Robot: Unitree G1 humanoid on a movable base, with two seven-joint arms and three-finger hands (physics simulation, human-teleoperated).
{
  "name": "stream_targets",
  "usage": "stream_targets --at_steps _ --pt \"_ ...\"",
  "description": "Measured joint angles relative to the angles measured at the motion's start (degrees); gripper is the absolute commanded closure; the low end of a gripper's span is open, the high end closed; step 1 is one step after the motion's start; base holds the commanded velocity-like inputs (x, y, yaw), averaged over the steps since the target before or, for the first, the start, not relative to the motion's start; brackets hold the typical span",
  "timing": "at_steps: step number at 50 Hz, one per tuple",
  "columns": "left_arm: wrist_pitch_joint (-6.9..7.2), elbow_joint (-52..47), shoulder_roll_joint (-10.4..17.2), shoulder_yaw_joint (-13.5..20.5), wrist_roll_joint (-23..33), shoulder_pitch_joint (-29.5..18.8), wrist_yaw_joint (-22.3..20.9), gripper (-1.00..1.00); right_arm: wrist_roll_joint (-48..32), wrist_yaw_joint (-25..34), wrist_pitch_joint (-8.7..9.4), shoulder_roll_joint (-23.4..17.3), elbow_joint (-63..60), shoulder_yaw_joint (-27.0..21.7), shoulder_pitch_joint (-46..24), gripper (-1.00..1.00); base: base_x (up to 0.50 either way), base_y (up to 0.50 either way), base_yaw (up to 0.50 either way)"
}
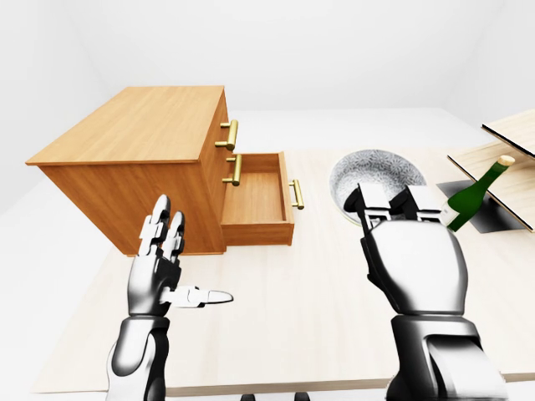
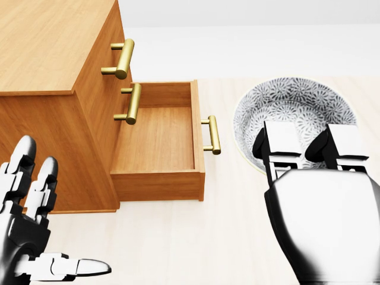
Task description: Put the bowl on top of the cabinet.
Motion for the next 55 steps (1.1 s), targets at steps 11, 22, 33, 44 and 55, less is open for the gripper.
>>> stream_targets --at_steps 11,22,33,44,55 --pt "0.0 0.0 0.1 0.1 -0.1 -0.3 0.1 -1.0 -1.9 0.0 0.0 -0.4 5.4 -7.2 -15.4 1.0 0.0 0.0 0.0" --pt "0.0 0.2 0.1 0.0 -0.1 -0.4 0.1 -1.0 -0.2 0.0 0.0 -3.1 15.6 -12.7 -30.9 1.0 0.0 0.0 0.0" --pt "-0.11 0.9 0.1 -0.1 0.1 -0.7 0.3 -1.0 3.2 0.0 0.0 -6.8 28.3 -15.6 -45.2 1.0 0.0 0.0 0.0" --pt "0.0 1.1 0.2 0.0 0.1 -0.9 0.4 -1.0 10.2 0.0 0.0 -9.1 49.2 -16.2 -61.9 1.0 0.0 0.0 0.0" --pt "0.0 0.9 0.2 -0.1 0.2 -1.0 0.5 -1.0 19.7 0.0 0.0 -11.0 75.7 -16.2 -80.6 1.0 0.0 0.0 0.0"
